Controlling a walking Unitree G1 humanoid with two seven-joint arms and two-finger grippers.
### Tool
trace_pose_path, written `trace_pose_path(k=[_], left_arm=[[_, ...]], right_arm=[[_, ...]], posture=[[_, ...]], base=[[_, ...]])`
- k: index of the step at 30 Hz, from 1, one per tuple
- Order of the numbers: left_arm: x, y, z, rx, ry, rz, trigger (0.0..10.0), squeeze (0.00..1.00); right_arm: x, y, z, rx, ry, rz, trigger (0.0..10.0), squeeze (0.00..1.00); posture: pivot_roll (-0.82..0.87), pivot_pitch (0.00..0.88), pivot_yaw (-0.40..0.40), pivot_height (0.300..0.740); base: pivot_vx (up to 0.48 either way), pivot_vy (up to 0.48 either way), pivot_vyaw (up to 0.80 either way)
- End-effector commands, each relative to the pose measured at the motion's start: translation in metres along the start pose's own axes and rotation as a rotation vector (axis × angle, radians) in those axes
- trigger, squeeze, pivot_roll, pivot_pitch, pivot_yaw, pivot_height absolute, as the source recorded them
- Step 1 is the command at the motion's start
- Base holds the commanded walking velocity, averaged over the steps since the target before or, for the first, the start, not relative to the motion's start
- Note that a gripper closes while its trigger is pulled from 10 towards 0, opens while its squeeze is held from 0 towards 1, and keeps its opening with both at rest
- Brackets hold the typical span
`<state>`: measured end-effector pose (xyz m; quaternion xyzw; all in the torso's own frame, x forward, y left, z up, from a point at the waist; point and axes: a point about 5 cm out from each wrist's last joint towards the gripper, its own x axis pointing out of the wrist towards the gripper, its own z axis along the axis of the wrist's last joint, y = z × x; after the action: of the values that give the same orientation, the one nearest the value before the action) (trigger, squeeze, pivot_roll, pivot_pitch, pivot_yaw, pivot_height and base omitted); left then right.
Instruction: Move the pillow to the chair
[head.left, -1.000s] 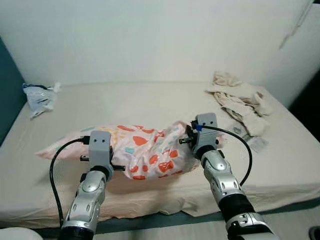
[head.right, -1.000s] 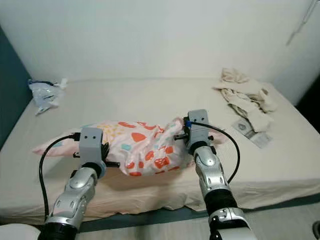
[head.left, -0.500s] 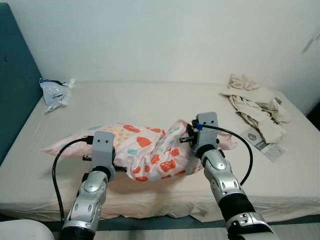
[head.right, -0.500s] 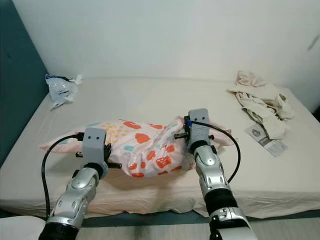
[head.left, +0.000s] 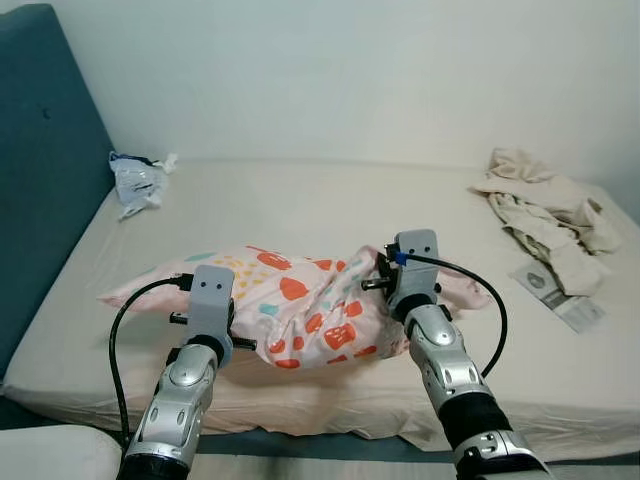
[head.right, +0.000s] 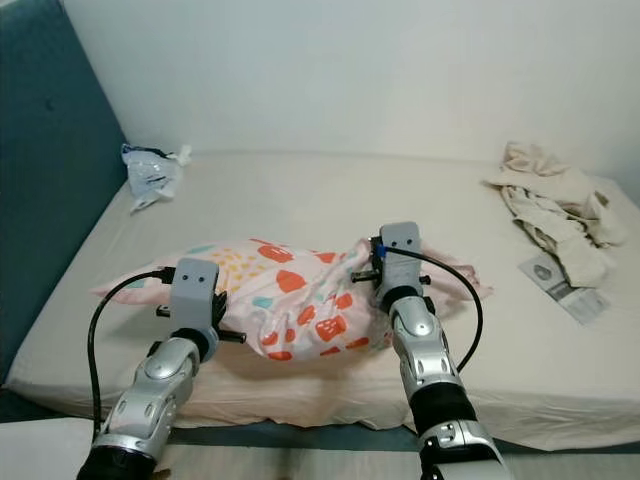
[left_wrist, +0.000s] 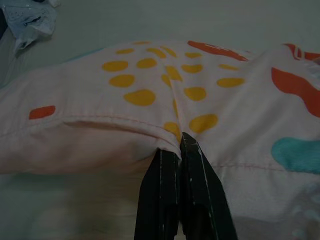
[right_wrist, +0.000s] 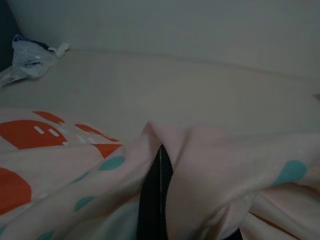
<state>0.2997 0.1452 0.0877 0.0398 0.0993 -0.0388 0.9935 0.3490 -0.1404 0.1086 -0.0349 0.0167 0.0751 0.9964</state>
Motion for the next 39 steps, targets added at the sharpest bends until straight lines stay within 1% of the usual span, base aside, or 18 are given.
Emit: trace_pose_path(k=[1,2,3,9,24,27,30,39], left_arm=[[0.0,0.004,0.008,0.022,-0.034,0.011,10.0,0.0],[0.001,0.004,0.009,0.021,-0.033,0.009,10.0,0.0],[0.001,0.003,0.009,0.019,-0.032,0.007,10.0,0.0],[0.001,0.003,0.009,0.015,-0.032,0.004,10.0,0.0],[0.001,0.005,0.009,0.014,-0.031,0.008,10.0,0.0],[0.001,0.005,0.009,0.016,-0.03,0.006,10.0,0.0],[0.001,0.004,0.01,0.024,-0.032,-0.003,10.0,0.0],[0.001,0.004,0.011,0.026,-0.035,-0.003,10.0,0.0]], right_arm=[[-0.001,0.004,0.0,0.006,-0.011,0.013,10.0,0.0],[-0.001,0.003,0.001,0.04,-0.018,0.003,10.0,0.0],[-0.001,0.002,0.001,0.048,-0.019,0.004,10.0,0.0],[-0.001,0.001,-0.001,0.063,-0.002,0.008,10.0,0.0],[0.0,-0.001,-0.004,0.09,0.024,-0.002,10.0,0.0],[0.0,-0.001,-0.006,0.106,0.038,-0.007,10.0,0.0],[-0.002,-0.002,-0.009,0.09,0.05,-0.007,10.0,0.0],[-0.002,-0.001,-0.01,0.098,0.046,-0.001,10.0,0.0]], posture=[[-0.02,0.065,-0.026,0.74],[-0.02,0.064,-0.027,0.74],[-0.02,0.06,-0.028,0.74],[-0.02,0.055,-0.031,0.74],[-0.01,0.048,-0.035,0.74],[-0.01,0.048,-0.034,0.74],[-0.01,0.055,-0.031,0.74],[0.0,0.06,-0.031,0.74]], base=[[0.0,0.0,0.8],[0.0,0.0,0.0],[0.0,0.0,0.0],[0.0,0.0,0.0],[0.0,0.0,-0.8],[0.0,0.0,0.0],[0.0,0.0,0.0],[0.0,0.0,0.0]])
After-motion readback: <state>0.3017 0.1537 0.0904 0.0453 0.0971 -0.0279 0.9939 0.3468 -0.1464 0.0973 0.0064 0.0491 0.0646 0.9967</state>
